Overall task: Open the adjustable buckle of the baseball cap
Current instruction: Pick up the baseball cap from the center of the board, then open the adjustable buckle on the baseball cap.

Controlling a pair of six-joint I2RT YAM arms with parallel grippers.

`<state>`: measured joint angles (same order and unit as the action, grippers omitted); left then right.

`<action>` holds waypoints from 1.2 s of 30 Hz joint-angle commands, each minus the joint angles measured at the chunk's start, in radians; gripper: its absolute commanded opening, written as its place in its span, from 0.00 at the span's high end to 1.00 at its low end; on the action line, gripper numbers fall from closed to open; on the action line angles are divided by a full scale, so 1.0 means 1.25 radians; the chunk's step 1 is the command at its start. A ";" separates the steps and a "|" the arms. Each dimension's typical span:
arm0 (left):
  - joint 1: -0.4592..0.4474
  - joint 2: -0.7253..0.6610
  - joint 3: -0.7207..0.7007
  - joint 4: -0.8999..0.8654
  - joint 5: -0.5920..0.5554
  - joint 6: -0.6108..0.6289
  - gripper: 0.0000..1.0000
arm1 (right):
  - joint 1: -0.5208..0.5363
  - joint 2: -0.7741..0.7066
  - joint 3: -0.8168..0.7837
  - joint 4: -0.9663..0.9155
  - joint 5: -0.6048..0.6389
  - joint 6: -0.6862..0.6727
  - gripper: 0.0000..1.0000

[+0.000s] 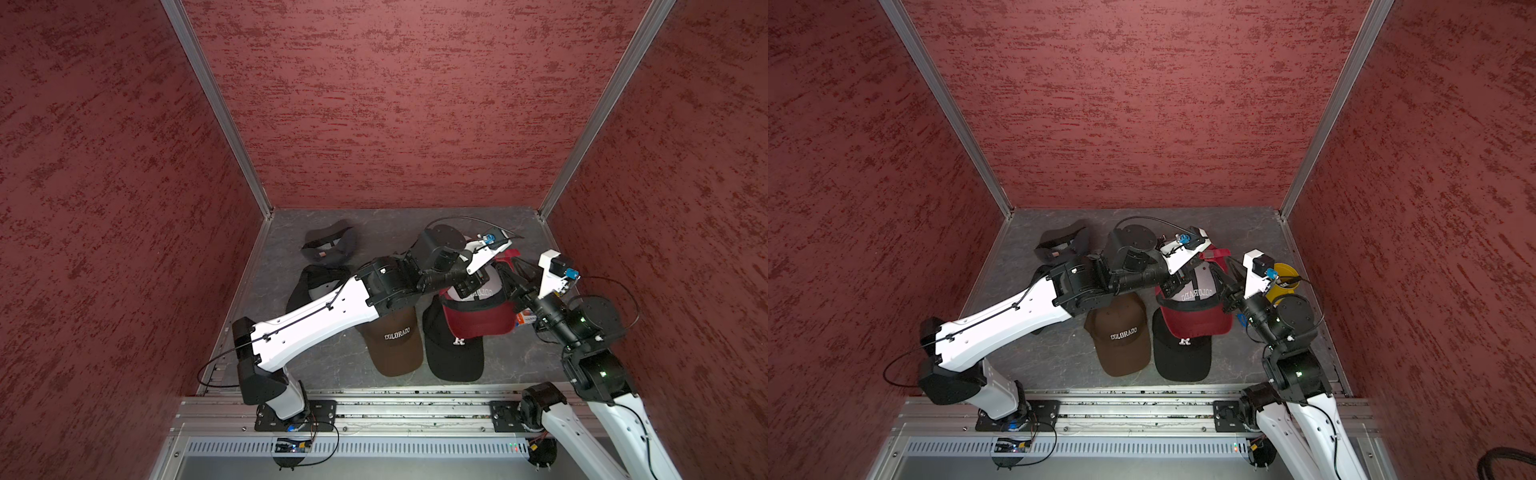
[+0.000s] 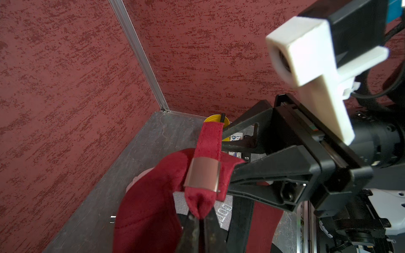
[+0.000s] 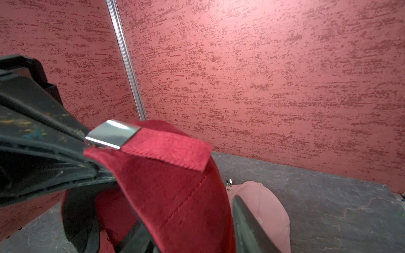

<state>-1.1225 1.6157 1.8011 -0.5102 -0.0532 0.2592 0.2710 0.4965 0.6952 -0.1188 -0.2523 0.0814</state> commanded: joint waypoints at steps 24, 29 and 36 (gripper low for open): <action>0.000 0.028 0.035 -0.029 0.061 -0.042 1.00 | -0.002 0.021 0.022 0.116 -0.029 -0.024 1.00; 0.000 0.022 0.021 -0.025 0.059 -0.051 0.93 | -0.003 0.011 0.021 0.132 -0.018 0.009 1.00; -0.015 -0.032 -0.035 0.008 0.033 -0.061 0.61 | -0.002 0.025 0.032 0.120 -0.022 0.026 1.00</action>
<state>-1.1305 1.6249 1.7737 -0.5323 -0.0013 0.1940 0.2710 0.5274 0.7227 -0.0021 -0.2855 0.0937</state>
